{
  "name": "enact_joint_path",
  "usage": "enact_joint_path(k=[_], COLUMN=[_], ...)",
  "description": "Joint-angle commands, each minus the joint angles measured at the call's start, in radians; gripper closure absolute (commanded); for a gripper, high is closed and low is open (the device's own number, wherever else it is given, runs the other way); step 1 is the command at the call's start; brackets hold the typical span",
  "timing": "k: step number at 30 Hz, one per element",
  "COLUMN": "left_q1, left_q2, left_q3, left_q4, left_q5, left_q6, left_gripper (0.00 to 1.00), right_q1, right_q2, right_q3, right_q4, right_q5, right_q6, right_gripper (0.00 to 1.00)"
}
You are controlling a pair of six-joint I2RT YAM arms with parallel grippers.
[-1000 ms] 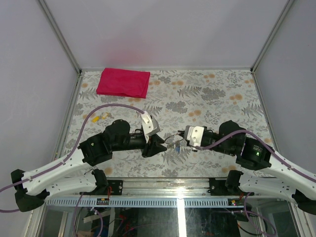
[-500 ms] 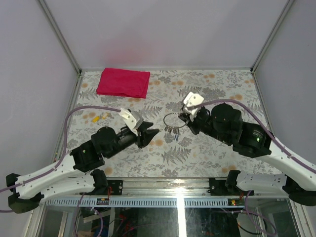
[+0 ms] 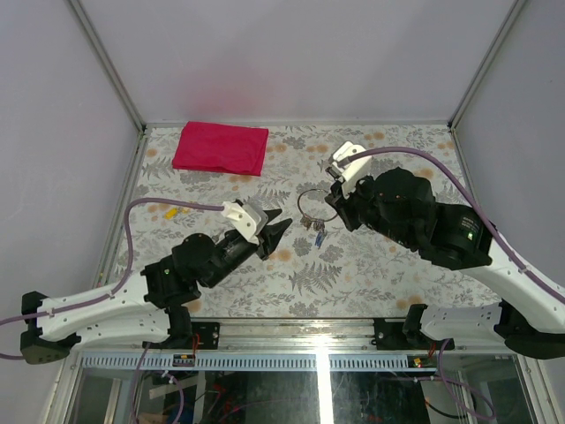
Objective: Put the keys on the keyring
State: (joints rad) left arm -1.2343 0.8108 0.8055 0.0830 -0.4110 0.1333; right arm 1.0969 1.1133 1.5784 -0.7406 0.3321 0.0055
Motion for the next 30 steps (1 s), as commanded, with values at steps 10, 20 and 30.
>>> enact_joint_path(k=[10, 20, 30], left_q1=[-0.033, -0.037, -0.037], left_q2=[0.042, 0.052, -0.020], left_q3=[0.002, 0.007, -0.015], left_q4=[0.140, 0.107, -0.010], left_q5=[-0.038, -0.023, -0.013], left_q6=[0.056, 0.034, -0.074], left_gripper=[0.69, 0.65, 0.55], right_q1=[0.002, 0.002, 0.002], right_q2=[0.010, 0.007, -0.097], right_q3=[0.068, 0.063, -0.116], right_q4=[-0.003, -0.009, 0.089], right_q5=[0.016, 0.024, -0.062], right_q6=[0.044, 0.044, -0.021], right_gripper=[0.97, 0.97, 0.94])
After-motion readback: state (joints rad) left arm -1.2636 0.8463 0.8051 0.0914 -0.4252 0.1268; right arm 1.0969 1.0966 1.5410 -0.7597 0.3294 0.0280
